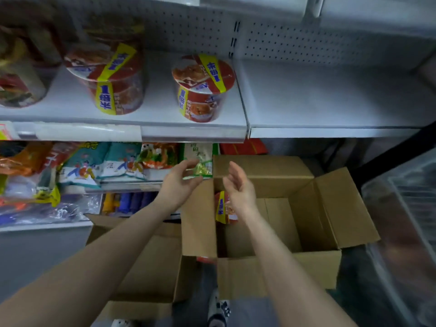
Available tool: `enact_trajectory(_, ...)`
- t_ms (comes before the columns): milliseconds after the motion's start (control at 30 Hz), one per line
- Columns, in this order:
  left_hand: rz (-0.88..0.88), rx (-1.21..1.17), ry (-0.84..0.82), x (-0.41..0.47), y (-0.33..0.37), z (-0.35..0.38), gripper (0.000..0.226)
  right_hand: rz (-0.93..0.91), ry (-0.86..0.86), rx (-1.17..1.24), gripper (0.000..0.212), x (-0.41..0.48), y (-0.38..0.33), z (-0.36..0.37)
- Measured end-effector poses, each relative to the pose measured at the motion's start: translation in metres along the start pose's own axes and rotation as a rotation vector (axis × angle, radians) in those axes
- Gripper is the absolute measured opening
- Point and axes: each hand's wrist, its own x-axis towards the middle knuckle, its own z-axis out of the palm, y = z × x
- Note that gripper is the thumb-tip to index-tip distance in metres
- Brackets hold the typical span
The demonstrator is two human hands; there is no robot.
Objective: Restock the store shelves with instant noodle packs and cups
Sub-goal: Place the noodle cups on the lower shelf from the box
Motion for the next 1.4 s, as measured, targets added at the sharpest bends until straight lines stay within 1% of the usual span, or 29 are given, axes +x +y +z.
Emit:
enact_trajectory(100, -0.082, -0.059, -0.034, -0.003, -0.003, 0.047, 0.046, 0.039, -0.009, -0.051, 0.052, 0.013, 0.022, -0.041)
enact_trajectory(233, -0.210, -0.074, -0.085, -0.003, -0.021, 0.107, 0.046, 0.075, -0.034, -0.122, 0.055, 0.034, 0.056, -0.085)
enact_trajectory(333, -0.309, -0.034, -0.115, -0.005, -0.038, 0.140, 0.057, 0.109, -0.059, -0.153, 0.056, 0.046, 0.085, -0.103)
enact_trajectory(433, -0.404, -0.025, -0.128, -0.008, -0.056, 0.171, 0.078, 0.163, -0.080, -0.178, 0.056, 0.062, 0.118, -0.112)
enact_trajectory(500, -0.445, -0.036, -0.129, -0.009, -0.072, 0.192, 0.086, 0.197, -0.103, -0.199, 0.055, 0.071, 0.138, -0.115)
enact_trajectory(533, -0.465, -0.054, -0.126, -0.008, -0.082, 0.203, 0.085, 0.209, -0.121, -0.217, 0.055, 0.077, 0.149, -0.115)
enact_trajectory(633, -0.543, -0.065, -0.138, -0.008, -0.106, 0.229, 0.068, 0.237, -0.150, -0.274, 0.055, 0.091, 0.175, -0.116)
enact_trajectory(733, -0.635, -0.131, -0.114, -0.008, -0.128, 0.252, 0.083, 0.273, -0.180, -0.317, 0.054, 0.107, 0.205, -0.113)
enact_trajectory(767, -0.659, -0.162, -0.089, -0.008, -0.133, 0.258, 0.084, 0.280, -0.191, -0.329, 0.054, 0.111, 0.212, -0.112)
enact_trajectory(900, -0.762, -0.232, 0.003, 0.003, -0.159, 0.285, 0.067, 0.290, -0.234, -0.340, 0.051, 0.131, 0.240, -0.108)
enact_trajectory(1033, -0.856, -0.249, 0.082, 0.016, -0.175, 0.302, 0.062, 0.315, -0.284, -0.319, 0.051, 0.151, 0.262, -0.096)
enact_trajectory(1200, -0.891, -0.295, 0.198, 0.020, -0.192, 0.318, 0.063, 0.342, -0.354, -0.287, 0.051, 0.167, 0.287, -0.084)
enact_trajectory(1300, -0.869, -0.263, 0.196, 0.018, -0.198, 0.323, 0.065, 0.364, -0.345, -0.239, 0.048, 0.168, 0.294, -0.084)
enact_trajectory(1400, -0.844, -0.198, 0.157, 0.013, -0.197, 0.326, 0.070, 0.391, -0.307, -0.184, 0.043, 0.164, 0.290, -0.094)
